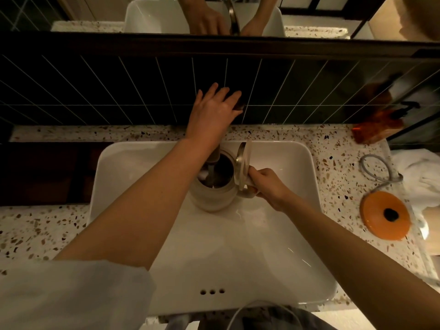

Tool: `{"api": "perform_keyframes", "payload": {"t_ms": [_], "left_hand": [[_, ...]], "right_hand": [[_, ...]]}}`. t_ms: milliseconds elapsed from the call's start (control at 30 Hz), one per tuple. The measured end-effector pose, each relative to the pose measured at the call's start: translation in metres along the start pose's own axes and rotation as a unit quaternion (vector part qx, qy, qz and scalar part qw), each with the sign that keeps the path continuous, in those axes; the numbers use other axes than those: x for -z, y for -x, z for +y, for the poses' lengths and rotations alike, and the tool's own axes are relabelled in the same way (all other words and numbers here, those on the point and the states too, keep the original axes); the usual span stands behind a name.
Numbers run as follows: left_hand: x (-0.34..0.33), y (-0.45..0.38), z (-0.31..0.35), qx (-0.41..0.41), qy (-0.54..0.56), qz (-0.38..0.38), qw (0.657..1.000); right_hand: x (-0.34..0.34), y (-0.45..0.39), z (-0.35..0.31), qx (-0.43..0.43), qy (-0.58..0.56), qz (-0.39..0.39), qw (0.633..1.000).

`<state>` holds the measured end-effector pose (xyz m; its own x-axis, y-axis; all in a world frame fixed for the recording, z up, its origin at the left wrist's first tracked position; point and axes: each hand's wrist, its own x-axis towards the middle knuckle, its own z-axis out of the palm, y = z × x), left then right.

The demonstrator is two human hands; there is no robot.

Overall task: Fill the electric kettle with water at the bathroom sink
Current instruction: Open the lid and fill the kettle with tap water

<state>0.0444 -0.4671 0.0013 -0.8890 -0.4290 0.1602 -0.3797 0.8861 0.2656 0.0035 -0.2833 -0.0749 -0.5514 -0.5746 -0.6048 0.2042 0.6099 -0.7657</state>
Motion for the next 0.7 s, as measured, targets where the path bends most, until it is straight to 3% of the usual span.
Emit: {"api": "perform_keyframes", "payload": {"t_ms": [300,400,600,700], "left_hand": [[0.002,0.009,0.002,0.026,0.082,0.018,0.996],[0.001,0.024,-0.001,0.089,0.176,0.060,0.979],[-0.011,0.086,-0.019,0.284,0.353,0.161,0.877],[-0.021,0.110,-0.026,0.390,0.456,0.151,0.786]], "right_hand": [[-0.002,0.002,-0.004,0.005,0.008,-0.002,1.000],[-0.002,0.002,-0.004,0.009,0.010,-0.002,1.000],[-0.002,0.003,-0.006,0.012,0.016,-0.005,1.000],[-0.002,0.004,-0.006,0.013,0.020,-0.006,1.000]]}}
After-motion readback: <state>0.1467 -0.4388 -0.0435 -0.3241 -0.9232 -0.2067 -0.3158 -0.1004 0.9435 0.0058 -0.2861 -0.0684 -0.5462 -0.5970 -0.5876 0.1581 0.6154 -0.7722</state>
